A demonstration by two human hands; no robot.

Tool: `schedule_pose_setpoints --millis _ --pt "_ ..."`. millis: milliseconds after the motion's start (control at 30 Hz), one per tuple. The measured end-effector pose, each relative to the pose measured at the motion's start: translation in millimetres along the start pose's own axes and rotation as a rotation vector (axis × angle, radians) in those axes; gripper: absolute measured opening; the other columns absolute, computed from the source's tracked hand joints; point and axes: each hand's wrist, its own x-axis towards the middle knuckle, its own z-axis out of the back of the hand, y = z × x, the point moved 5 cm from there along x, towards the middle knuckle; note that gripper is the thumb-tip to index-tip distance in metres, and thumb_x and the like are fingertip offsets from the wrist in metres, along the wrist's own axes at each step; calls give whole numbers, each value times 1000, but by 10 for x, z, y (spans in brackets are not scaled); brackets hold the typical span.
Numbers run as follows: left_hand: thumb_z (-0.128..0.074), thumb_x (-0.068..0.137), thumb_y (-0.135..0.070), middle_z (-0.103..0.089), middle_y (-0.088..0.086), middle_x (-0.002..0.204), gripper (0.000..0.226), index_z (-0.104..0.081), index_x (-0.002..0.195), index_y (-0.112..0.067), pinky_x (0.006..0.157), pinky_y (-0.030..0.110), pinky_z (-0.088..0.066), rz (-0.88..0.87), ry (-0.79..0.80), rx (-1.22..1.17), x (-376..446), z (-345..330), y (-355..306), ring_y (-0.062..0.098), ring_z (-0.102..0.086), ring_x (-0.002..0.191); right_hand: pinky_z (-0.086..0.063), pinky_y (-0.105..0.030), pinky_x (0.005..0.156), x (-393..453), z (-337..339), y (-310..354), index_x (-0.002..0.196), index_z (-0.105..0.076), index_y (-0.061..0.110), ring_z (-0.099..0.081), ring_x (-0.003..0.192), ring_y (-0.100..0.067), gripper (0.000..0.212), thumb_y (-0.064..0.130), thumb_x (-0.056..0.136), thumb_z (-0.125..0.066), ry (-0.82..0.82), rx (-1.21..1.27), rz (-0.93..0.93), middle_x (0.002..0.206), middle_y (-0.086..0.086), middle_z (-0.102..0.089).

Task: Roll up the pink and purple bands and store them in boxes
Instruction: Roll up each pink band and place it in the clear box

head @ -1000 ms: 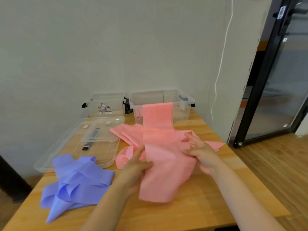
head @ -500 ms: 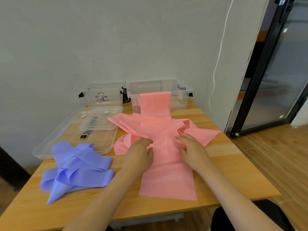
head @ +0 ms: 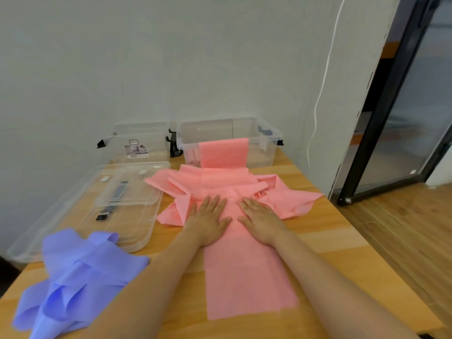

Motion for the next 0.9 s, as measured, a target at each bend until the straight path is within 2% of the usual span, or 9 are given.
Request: schedule_pose_setpoints --millis 100,267,400,467,533,600,667,767,900 --pt "-26 97 -46 0 4 157 63 -3 149 -19 116 47 -3 17 -65 4 -11 105 -31 23 1 144 -4 -25 113 -76 131 52 147 -18 16 -11 143 -14 56 34 98 -37 -130 51 20 156 -3 -14" --pt "-38 82 -40 -66 4 116 48 -67 110 -13 86 37 -49 -310 -393 -149 -915 207 -410 21 -62 108 -11 -6 106 -979 206 177 134 -47 22 -28 131 5 51 43 88 -43 -304 320 76 140 18 -34" --pt "-8 91 -62 -40 -10 140 72 -51 131 -22 97 28 -44 -306 -139 -31 -1432 -77 -506 5 -44 126 6 -6 107 -1450 -23 330 143 -27 31 -1 131 16 80 75 78 -18 -31 173 195 139 30 -7" --pt "3 78 -76 -1 -13 148 90 -17 148 -22 115 29 -13 -314 -91 -25 -1465 -55 -546 4 -8 140 11 -10 107 -1473 -43 324 145 -17 32 6 131 14 68 64 87 -28 26 102 199 140 28 2" --pt "-4 69 -83 14 -18 145 98 0 148 -26 113 26 9 -339 -70 -97 -1491 -90 -547 2 11 139 9 -14 110 -1526 -29 320 145 -15 32 7 132 13 69 59 87 -40 50 128 190 141 28 3" --pt "-20 72 -80 -15 -16 150 90 -28 145 -27 114 23 -6 -382 -214 -154 -1585 -45 -529 4 -15 139 6 -15 112 -1595 -50 311 144 -21 34 2 134 14 86 77 71 -37 40 154 217 142 30 -4" --pt "-42 77 -71 -53 -14 124 65 -60 121 -27 101 16 -31 -410 -274 -286 -1743 -59 -512 3 -46 114 0 -8 108 -1682 -52 309 138 -37 34 -10 133 14 92 83 60 -37 23 205 215 138 33 -17" --pt "-55 72 -64 -56 -18 99 49 -69 103 -28 81 10 -37 -408 -362 -358 -1826 -103 -488 -4 -48 91 -7 0 102 -1737 -20 324 127 -55 29 -22 125 17 58 55 75 -63 -48 236 222 129 33 -31" --pt "-51 71 -47 -61 -20 74 26 -71 75 -32 54 16 -47 -373 -477 -301 -1800 -20 -539 -3 -51 70 -24 -10 106 -1762 -25 364 115 -65 28 -37 120 13 47 55 83 -46 -156 229 228 127 21 -53"
